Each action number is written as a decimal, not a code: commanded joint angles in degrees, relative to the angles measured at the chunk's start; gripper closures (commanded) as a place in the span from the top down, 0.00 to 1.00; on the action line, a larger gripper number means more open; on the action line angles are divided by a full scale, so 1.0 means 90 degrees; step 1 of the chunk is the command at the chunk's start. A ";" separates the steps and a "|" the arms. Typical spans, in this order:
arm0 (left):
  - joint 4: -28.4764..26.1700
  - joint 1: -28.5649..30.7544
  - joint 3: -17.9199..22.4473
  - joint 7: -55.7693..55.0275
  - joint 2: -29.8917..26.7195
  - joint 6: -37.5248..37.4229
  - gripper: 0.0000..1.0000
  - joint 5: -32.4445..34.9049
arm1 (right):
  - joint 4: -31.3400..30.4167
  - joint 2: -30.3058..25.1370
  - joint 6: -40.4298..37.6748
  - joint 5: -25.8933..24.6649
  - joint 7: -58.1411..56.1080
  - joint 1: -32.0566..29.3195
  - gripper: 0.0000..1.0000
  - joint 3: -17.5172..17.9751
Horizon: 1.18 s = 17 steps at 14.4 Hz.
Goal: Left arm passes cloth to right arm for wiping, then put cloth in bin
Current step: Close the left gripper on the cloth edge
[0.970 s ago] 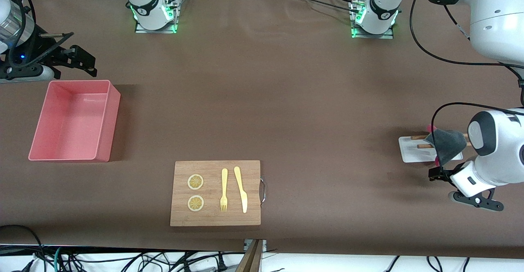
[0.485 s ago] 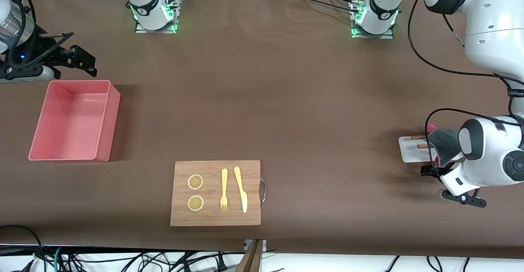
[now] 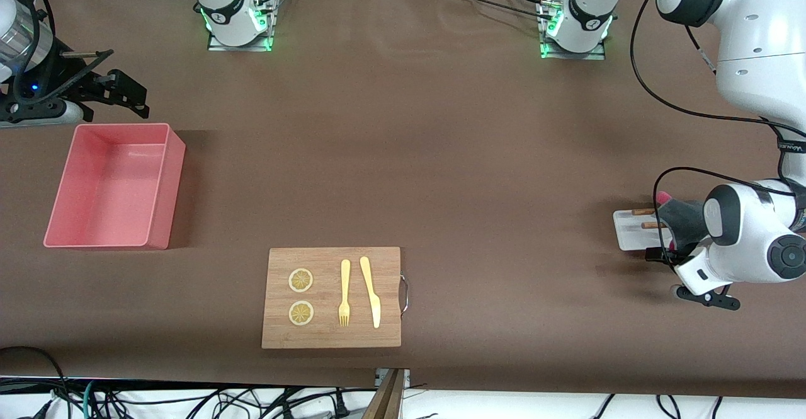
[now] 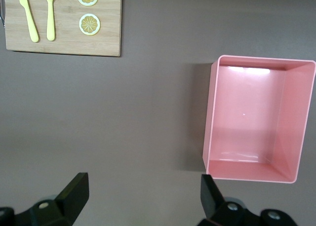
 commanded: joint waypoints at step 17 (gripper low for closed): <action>-0.0080 0.0135 -0.0007 0.0209 -0.0026 -0.0097 0.00 0.0122 | 0.0137 0.0026 -0.0096 -0.0020 -0.0112 -0.0057 1.00 0.0030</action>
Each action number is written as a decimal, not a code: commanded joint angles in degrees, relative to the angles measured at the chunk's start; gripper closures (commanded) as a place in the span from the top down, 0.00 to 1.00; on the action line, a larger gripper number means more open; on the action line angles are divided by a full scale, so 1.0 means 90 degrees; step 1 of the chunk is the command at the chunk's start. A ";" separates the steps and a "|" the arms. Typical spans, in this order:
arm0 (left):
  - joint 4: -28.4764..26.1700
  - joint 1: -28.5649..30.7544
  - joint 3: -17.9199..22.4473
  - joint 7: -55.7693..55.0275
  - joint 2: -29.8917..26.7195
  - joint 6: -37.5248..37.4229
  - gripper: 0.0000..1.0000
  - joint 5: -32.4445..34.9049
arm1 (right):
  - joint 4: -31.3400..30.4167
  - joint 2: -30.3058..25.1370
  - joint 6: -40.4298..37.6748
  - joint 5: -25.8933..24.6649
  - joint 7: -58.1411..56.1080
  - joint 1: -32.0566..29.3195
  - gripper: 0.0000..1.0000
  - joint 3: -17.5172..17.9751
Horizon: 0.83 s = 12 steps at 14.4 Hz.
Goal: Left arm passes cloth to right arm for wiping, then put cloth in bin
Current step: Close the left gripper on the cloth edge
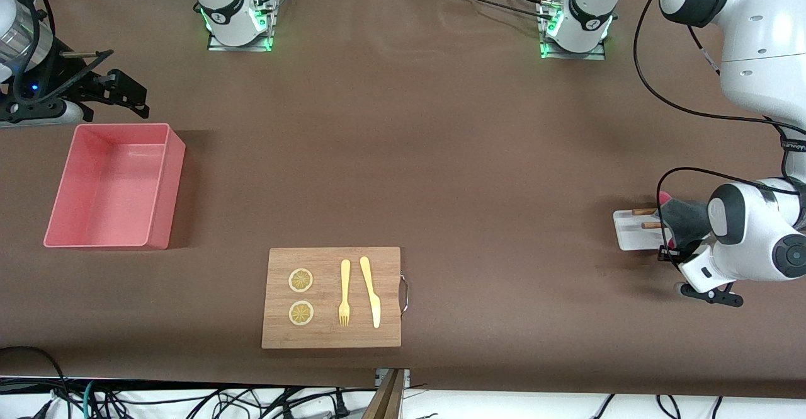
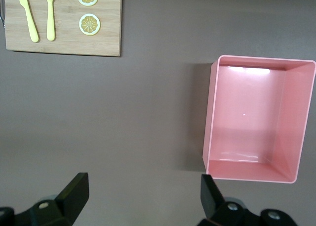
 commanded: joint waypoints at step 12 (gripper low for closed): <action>0.0027 -0.0018 -0.0008 0.0148 0.0002 -0.0262 0.69 0.0122 | 0.0137 0.0016 -0.0106 -0.0078 -0.0102 -0.0048 1.00 0.0030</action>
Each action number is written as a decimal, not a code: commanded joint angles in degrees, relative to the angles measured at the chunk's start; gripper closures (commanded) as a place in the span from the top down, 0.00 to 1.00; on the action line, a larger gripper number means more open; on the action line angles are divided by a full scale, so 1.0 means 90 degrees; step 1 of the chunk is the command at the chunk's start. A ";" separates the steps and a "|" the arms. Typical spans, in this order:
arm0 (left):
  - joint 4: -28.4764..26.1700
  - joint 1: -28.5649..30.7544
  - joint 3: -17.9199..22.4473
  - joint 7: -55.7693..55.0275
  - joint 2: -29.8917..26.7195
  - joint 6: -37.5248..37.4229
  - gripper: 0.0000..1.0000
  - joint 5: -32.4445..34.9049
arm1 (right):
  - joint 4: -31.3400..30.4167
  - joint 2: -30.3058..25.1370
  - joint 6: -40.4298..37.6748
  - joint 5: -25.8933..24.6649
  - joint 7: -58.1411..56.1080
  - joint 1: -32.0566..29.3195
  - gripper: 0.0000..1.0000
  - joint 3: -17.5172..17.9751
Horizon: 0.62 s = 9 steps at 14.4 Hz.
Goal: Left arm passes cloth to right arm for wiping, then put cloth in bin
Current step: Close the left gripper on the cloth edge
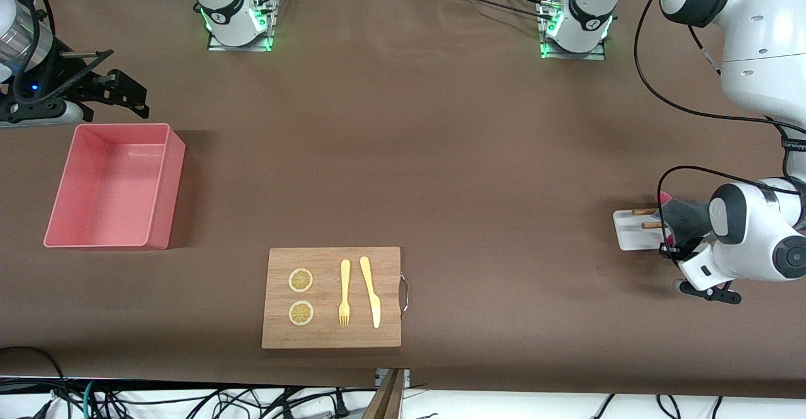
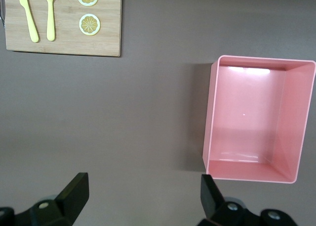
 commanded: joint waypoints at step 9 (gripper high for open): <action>0.0029 -0.0053 0.0008 0.0088 0.0100 -0.0049 0.57 0.1030 | 0.0381 -0.0042 -0.0303 -0.0360 -0.0295 0.0186 1.00 0.0302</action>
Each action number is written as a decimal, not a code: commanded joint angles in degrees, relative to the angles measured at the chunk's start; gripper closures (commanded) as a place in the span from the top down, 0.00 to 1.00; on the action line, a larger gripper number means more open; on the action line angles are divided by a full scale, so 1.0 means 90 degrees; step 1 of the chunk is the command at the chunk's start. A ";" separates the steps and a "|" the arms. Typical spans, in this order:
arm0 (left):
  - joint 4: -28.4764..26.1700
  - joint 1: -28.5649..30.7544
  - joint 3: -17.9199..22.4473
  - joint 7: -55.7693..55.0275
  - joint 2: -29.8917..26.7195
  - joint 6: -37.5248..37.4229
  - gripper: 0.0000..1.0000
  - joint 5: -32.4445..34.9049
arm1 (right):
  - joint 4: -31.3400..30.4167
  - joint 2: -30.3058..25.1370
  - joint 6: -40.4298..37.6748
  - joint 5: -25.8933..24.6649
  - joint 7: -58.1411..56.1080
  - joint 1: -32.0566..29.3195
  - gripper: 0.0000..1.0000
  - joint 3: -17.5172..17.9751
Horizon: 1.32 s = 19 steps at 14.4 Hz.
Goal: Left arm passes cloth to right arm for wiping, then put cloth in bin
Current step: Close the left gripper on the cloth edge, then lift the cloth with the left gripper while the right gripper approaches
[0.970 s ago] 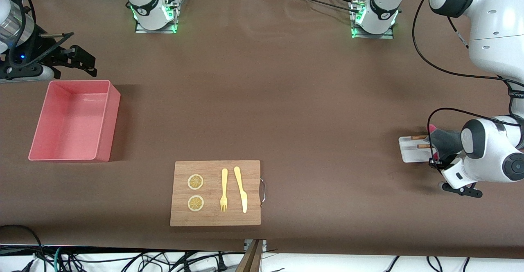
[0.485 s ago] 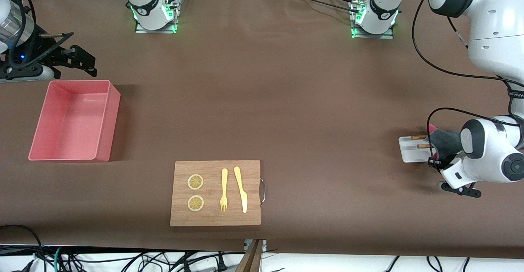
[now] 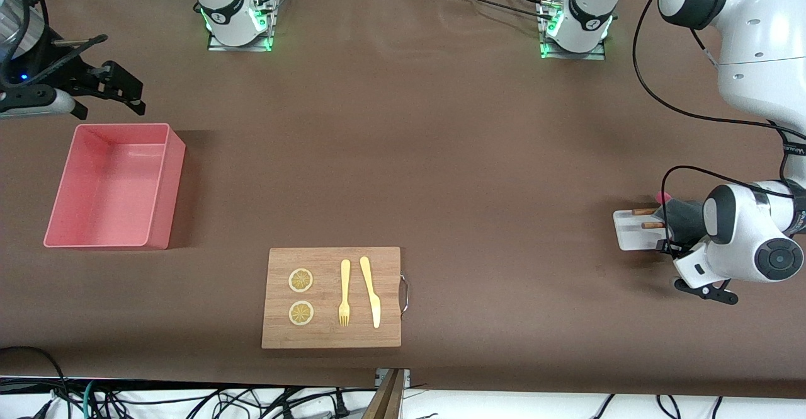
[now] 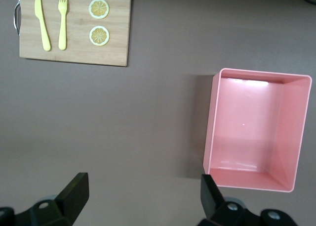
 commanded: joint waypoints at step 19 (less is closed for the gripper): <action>0.1079 -0.0381 -0.0214 0.0112 -0.0583 -0.2058 0.00 0.0127 | -0.0050 0.1294 -0.0046 0.2494 -0.7213 0.0154 1.00 0.0320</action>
